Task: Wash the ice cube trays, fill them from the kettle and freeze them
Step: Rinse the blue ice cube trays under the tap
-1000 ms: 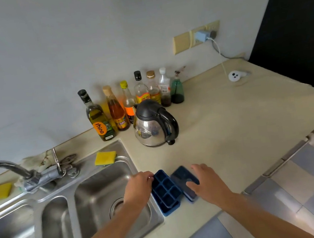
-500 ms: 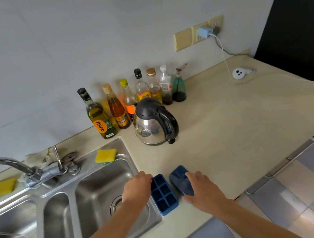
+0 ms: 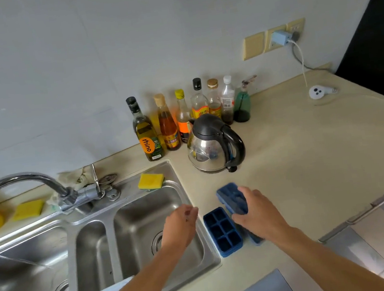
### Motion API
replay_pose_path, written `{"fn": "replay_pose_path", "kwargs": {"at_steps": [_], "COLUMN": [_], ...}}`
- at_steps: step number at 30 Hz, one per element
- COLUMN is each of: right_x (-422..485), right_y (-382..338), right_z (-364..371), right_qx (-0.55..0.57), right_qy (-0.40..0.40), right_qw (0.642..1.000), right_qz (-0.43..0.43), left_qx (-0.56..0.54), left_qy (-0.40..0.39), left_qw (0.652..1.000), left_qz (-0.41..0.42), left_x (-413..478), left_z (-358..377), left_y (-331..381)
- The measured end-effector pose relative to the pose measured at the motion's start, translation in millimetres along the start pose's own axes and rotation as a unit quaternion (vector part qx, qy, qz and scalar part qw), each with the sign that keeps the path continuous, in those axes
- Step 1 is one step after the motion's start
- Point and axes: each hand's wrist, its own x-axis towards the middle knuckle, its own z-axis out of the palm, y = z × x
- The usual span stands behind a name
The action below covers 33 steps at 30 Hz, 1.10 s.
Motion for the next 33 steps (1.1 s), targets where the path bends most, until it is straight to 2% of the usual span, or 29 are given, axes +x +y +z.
{"fn": "replay_pose_path", "kwargs": {"at_steps": [3,6,8,11,15,20,24,33], "right_x": [6,6,2,-5,-6,-14,-21,-9], "right_y": [-53,-120,-166,-224,-285,-335,-353,-370], "right_z": [8,34,61,104,156,205,226,240], "right_qx": [0.068,0.103,0.106,0.099,0.072,0.001,0.004,0.013], "right_qy": [-0.026,-0.067,-0.103,-0.134,-0.159,-0.194,-0.207,-0.221], "right_qw": [0.997,0.990,0.983,0.976,0.967,0.955,0.951,0.944], "right_qz": [-0.020,-0.072,-0.105,-0.141,-0.184,-0.226,-0.229,-0.243], "left_qx": [-0.189,-0.362,-0.436,-0.543,-0.599,-0.586,-0.549,-0.533], "left_qy": [-0.012,-0.040,-0.043,0.002,0.059,0.105,0.125,0.155], "left_qw": [0.980,0.924,0.889,0.820,0.770,0.769,0.783,0.765], "left_qz": [-0.067,-0.115,-0.132,-0.181,-0.213,-0.231,-0.264,-0.327], "left_x": [-7,-18,-25,-34,-42,-50,-53,-48], "left_z": [-32,-73,-101,-138,-182,-223,-234,-253], "left_y": [-17,-40,-57,-86,-140,-197,-226,-230]}}
